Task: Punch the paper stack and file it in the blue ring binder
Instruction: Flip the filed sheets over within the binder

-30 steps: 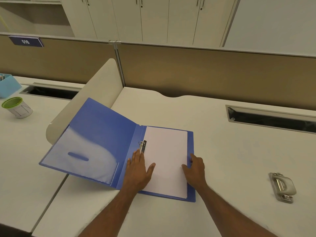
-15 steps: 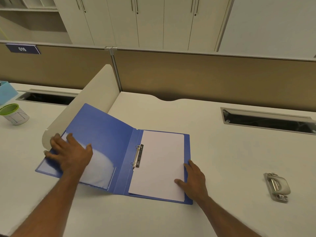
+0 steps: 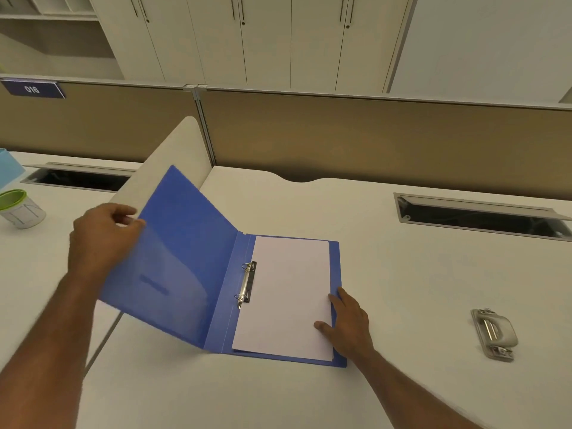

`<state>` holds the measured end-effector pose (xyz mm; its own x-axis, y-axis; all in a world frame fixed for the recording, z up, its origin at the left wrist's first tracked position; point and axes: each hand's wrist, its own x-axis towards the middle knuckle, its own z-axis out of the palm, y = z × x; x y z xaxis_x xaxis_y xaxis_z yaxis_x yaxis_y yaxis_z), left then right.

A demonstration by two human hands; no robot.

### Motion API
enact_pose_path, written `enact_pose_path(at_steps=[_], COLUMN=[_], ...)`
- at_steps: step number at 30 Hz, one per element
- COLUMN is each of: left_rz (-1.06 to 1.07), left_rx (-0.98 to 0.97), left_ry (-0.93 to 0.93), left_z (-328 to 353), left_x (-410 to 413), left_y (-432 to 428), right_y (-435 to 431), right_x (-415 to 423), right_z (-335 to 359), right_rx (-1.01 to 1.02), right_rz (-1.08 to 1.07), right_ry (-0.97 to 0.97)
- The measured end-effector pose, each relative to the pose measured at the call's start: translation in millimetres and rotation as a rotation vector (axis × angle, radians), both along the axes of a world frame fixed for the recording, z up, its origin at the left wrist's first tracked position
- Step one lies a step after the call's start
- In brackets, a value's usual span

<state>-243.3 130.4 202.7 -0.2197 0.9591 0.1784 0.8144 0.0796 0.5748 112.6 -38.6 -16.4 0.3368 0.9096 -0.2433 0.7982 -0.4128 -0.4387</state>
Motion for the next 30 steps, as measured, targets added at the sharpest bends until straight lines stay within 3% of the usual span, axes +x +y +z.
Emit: enact_pose_path(at_steps=[7,11,17,21,23,27,30], left_rz=[-0.504,-0.631,-0.780,-0.850,-0.893,-0.913,-0.932], left_rx=[-0.148,-0.172,-0.226,-0.220,-0.181,-0.100,-0.061], left_ry=[-0.403,-0.542,-0.206,0.029,0.157,0.385,0.455], left_z=[10.1,-30.5,-116.5,-153.3,-164.5,-185.2,-202.3], left_x=[76.8,113.7,139.3,158.4,170.0,185.5,192.1], left_y=[-22.7,-32.8,-51.7,-65.5,-72.3,-82.8,-86.0], right_y=[2.9,4.1,3.8,-1.7,-5.3,-14.5,-23.1], right_x=[1.1,1.9,6.3,12.4,15.3,22.0,21.1], right_z=[5.6,27.9,79.3,86.1,81.7,63.9,42.3], right_rx=[-0.030,0.083,0.322,0.395,0.387,0.322,0.197], right_rz=[0.014,-0.131,-0.293,-0.370,-0.357,-0.240,-0.148], right_ry=[0.035,0.375,1.176,1.454,1.343,0.693,0.497])
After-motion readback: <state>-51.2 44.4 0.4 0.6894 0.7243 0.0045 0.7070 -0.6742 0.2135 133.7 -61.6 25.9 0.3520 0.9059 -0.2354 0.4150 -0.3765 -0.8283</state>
